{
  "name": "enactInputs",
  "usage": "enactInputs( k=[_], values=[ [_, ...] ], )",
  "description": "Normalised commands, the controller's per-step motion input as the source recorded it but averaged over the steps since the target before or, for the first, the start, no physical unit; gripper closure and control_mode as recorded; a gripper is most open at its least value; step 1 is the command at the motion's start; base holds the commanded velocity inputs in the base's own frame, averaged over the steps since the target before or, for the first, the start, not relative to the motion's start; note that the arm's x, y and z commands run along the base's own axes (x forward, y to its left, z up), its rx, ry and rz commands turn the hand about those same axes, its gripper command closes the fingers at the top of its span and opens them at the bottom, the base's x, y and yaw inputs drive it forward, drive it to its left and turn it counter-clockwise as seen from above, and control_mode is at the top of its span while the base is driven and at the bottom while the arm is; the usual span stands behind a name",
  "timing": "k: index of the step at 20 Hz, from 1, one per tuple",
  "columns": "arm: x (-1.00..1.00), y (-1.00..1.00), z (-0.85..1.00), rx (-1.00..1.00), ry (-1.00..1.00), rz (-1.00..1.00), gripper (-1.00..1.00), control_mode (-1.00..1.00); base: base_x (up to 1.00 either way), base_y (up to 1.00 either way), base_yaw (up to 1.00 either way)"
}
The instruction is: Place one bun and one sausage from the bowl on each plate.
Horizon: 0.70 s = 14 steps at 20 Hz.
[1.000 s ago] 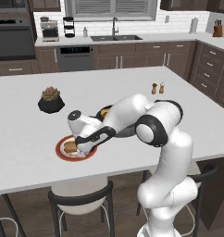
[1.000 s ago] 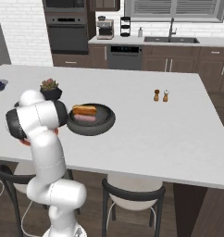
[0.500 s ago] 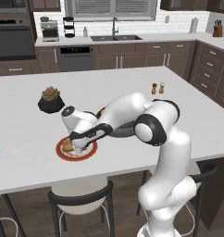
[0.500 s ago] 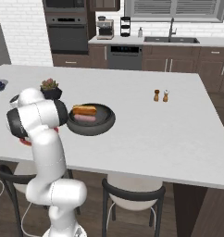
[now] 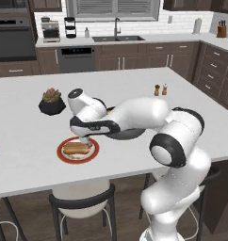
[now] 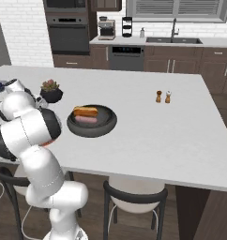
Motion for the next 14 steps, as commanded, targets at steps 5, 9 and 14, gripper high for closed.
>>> enactInputs(
  k=[5, 9, 14],
  values=[
    [-0.02, -0.97, 0.92, 0.18, 0.00, 0.03, -1.00, -1.00, 0.00, 0.00, 0.00],
    [0.53, -1.00, 0.26, 0.14, 0.08, 0.03, -1.00, -1.00, 0.00, 0.00, 0.00],
    [0.83, -0.97, 0.03, 0.12, 0.14, 0.17, -1.00, -1.00, 0.00, 0.00, 0.00]
  ],
)
